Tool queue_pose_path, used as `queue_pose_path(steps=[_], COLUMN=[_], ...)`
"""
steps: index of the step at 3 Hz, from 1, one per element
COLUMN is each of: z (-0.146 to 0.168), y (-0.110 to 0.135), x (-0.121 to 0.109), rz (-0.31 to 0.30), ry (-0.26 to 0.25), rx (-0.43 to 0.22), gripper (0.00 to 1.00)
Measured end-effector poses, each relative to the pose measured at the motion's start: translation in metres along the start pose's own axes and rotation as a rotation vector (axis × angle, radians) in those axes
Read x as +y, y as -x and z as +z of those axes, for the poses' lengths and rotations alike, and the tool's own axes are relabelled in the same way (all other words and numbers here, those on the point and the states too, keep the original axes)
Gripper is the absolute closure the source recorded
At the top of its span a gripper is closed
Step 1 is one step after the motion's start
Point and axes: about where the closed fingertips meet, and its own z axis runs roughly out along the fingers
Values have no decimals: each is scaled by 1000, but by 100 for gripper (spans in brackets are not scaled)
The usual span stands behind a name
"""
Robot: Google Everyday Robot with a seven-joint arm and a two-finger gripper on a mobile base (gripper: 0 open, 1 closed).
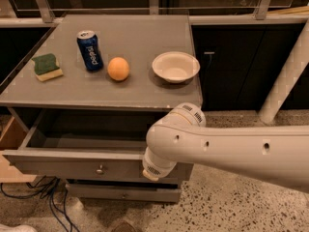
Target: Close top drawer
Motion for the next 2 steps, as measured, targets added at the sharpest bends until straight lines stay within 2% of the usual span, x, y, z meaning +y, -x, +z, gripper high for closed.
queue_pose_path(steps=[2], z=[0], y=[0], x=[0], rz=[0], ry=[0], rx=[0], gripper=[12])
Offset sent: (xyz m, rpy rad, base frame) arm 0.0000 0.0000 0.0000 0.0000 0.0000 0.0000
